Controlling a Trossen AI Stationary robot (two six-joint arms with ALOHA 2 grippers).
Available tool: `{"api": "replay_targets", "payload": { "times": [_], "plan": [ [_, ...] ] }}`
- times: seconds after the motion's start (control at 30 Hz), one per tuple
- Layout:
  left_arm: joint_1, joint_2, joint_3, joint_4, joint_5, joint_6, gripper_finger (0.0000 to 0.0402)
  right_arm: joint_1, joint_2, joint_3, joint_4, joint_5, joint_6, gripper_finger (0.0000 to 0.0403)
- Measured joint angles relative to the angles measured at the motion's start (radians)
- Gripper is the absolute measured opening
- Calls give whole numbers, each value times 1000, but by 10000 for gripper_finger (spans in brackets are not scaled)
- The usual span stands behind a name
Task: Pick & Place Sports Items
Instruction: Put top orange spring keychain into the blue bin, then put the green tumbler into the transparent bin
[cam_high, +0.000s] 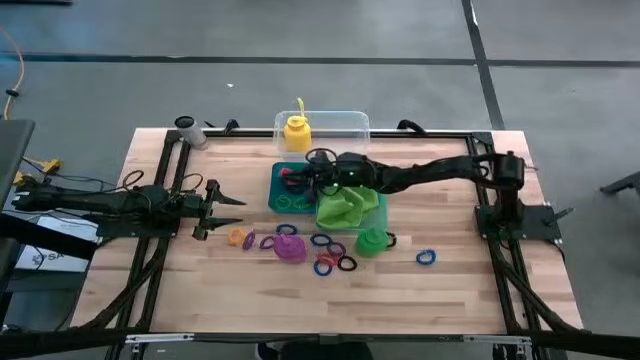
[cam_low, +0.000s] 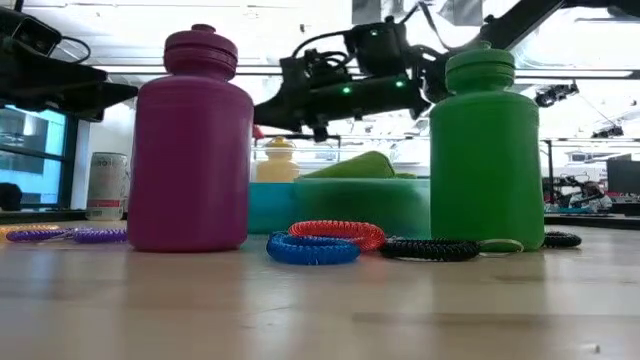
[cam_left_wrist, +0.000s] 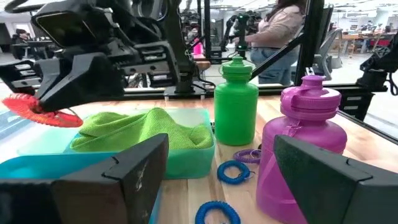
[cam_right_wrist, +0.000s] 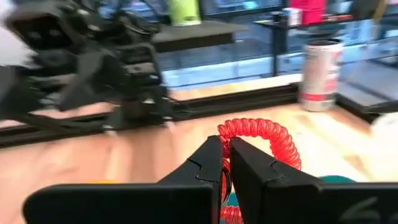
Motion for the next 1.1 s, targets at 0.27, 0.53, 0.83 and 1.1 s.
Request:
{"api": "replay_targets", "payload": {
  "times": [0.27, 0.53, 0.83, 1.1],
  "plan": [
    [0, 0, 0, 0, 0, 0, 236, 53, 0, 0, -32, 201, -85, 28],
    [0, 0, 0, 0, 0, 0, 236, 54, 0, 0, -38, 206, -76, 127],
    [0, 0, 0, 0, 0, 0, 236, 74, 0, 0, -39, 206, -80, 170],
    [0, 0, 0, 0, 0, 0, 236, 105, -65, -1, -99, 207, -94, 162]
  ]
}}
